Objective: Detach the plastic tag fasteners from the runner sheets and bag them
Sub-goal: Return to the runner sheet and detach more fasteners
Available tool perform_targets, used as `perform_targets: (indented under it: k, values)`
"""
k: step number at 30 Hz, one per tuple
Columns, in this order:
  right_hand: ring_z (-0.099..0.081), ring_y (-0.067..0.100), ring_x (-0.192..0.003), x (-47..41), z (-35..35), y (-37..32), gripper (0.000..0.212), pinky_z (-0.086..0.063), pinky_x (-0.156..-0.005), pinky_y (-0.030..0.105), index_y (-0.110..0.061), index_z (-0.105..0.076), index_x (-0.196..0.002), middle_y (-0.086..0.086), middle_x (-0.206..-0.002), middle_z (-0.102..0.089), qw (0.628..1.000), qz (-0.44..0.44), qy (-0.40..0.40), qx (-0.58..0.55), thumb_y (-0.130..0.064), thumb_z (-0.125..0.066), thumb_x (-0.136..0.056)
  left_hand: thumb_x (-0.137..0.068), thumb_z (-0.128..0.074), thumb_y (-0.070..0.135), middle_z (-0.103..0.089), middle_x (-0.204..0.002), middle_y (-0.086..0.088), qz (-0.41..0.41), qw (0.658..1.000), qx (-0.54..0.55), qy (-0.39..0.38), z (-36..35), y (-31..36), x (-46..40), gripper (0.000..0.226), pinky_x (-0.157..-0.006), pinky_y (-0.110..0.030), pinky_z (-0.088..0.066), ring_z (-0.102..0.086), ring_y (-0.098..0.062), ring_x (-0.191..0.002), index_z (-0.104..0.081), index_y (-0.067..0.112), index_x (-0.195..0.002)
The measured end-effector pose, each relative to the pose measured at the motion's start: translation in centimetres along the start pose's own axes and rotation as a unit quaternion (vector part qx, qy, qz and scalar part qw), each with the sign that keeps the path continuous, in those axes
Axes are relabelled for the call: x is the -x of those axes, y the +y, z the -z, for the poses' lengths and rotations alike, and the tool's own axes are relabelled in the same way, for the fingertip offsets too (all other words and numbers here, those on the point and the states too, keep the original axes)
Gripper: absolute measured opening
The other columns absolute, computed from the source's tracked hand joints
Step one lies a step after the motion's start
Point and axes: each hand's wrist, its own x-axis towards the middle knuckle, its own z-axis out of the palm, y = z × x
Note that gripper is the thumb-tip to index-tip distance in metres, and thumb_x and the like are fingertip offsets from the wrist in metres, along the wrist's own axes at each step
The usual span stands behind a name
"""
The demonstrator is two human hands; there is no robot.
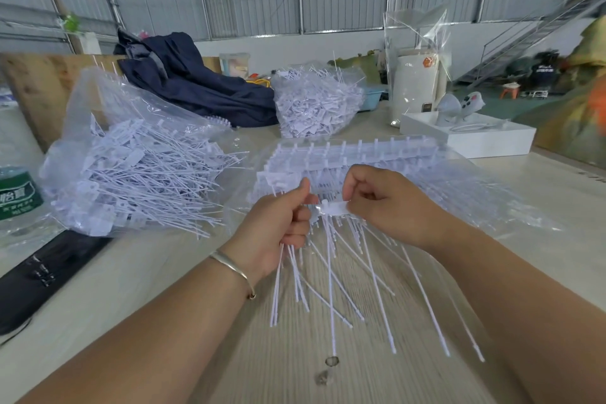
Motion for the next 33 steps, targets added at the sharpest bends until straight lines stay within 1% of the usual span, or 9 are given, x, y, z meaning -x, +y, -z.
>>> perform_targets:
  k: [5,10,14,17,20,25,28,31,33]
  values:
    - [-0.043,0.012,-0.058,0.1,0.0,-0.2,0.008,-0.037,-0.059,0.028,-0.013,-0.056,-0.088,0.014,-0.07,-0.054,0.999,0.036,-0.035,0.005,-0.007,-0.06,-0.091,-0.076,-0.079,0.029,-0.027,-0.053,0.009,0.002,0.996,-0.066,-0.06,0.0,0.0,0.4,0.029,-0.033,-0.016,-0.02,-0.021,-0.005,-0.039,-0.061,0.024,-0.054]
    - [-0.045,0.006,-0.059,-0.2,0.7,0.3,0.012,-0.036,-0.059,0.022,-0.018,-0.059,-0.093,0.0,-0.07,-0.055,0.998,0.039,-0.023,0.05,-0.024,-0.069,-0.088,-0.084,-0.073,0.013,-0.029,-0.047,0.01,-0.024,0.999,-0.041,0.003,0.1,-0.1,0.2,0.013,-0.033,-0.014,-0.019,-0.021,-0.005,-0.035,-0.063,0.009,-0.09]
    - [-0.049,0.017,-0.061,-0.4,1.6,0.9,0.021,-0.04,-0.064,0.029,-0.012,-0.063,-0.085,0.021,-0.071,-0.058,1.0,-0.006,-0.004,0.015,-0.032,-0.067,-0.089,-0.084,-0.072,0.013,-0.025,-0.051,0.009,-0.019,1.0,-0.006,-0.004,0.3,0.4,0.3,0.007,-0.031,-0.015,-0.018,-0.02,-0.004,-0.035,-0.067,0.011,-0.079]
    - [-0.045,0.015,-0.061,0.0,1.3,0.1,0.03,-0.038,-0.067,0.029,-0.009,-0.064,-0.077,0.015,-0.067,-0.053,0.998,-0.024,-0.013,-0.063,-0.036,-0.066,-0.088,-0.083,-0.07,0.017,-0.023,-0.052,0.01,-0.001,0.996,0.047,-0.076,0.3,0.6,0.6,0.025,-0.031,-0.014,-0.016,-0.018,-0.003,-0.036,-0.059,0.02,-0.061]
    - [-0.043,0.012,-0.057,0.4,1.3,-1.3,0.031,-0.037,-0.058,0.017,-0.005,-0.063,-0.076,0.029,-0.073,-0.05,0.98,-0.005,-0.023,-0.199,-0.036,-0.065,-0.077,-0.083,-0.067,0.021,-0.027,-0.05,0.01,0.011,0.969,0.139,-0.204,0.2,0.9,1.3,0.027,-0.034,-0.014,-0.014,-0.021,-0.002,-0.034,-0.049,0.02,-0.063]
    - [-0.043,0.005,-0.048,0.7,1.1,-2.6,0.016,-0.035,-0.049,0.012,-0.008,-0.056,-0.072,0.001,-0.057,-0.05,0.952,0.031,-0.065,-0.297,-0.021,-0.065,-0.073,-0.07,-0.085,0.02,-0.024,-0.052,0.009,0.05,0.919,0.195,-0.34,-0.5,0.6,1.9,0.029,-0.033,-0.013,-0.018,-0.018,-0.003,-0.037,-0.056,0.014,-0.067]
    - [-0.045,0.006,-0.05,0.7,1.1,-2.4,0.019,-0.037,-0.052,0.013,-0.003,-0.057,-0.077,0.001,-0.058,-0.053,0.958,0.031,-0.064,-0.277,-0.02,-0.066,-0.073,-0.06,-0.09,0.013,-0.026,-0.057,0.007,0.072,0.914,0.225,-0.329,-0.5,0.3,1.6,0.045,-0.031,-0.012,-0.02,-0.023,-0.002,-0.037,-0.051,0.012,-0.084]
    - [-0.049,0.008,-0.053,0.4,0.9,-1.8,0.016,-0.04,-0.057,0.019,-0.002,-0.061,-0.081,0.004,-0.06,-0.055,0.978,0.016,-0.033,-0.204,-0.015,-0.07,-0.081,-0.067,-0.081,0.015,-0.02,-0.078,0.008,0.067,0.945,0.199,-0.252,-0.5,0.2,1.3,0.039,-0.031,-0.011,-0.018,-0.026,0.0,-0.039,-0.055,0.012,-0.096]
    - [-0.05,0.008,-0.053,0.2,0.7,-1.5,0.014,-0.04,-0.057,0.017,-0.005,-0.062,-0.077,0.005,-0.059,-0.054,0.988,0.008,0.016,-0.153,-0.013,-0.071,-0.085,-0.073,-0.071,0.017,-0.034,-0.077,0.008,0.054,0.964,0.169,-0.198,-0.4,0.2,1.0,0.031,-0.031,-0.011,-0.018,-0.028,0.0,-0.038,-0.055,0.011,-0.1]
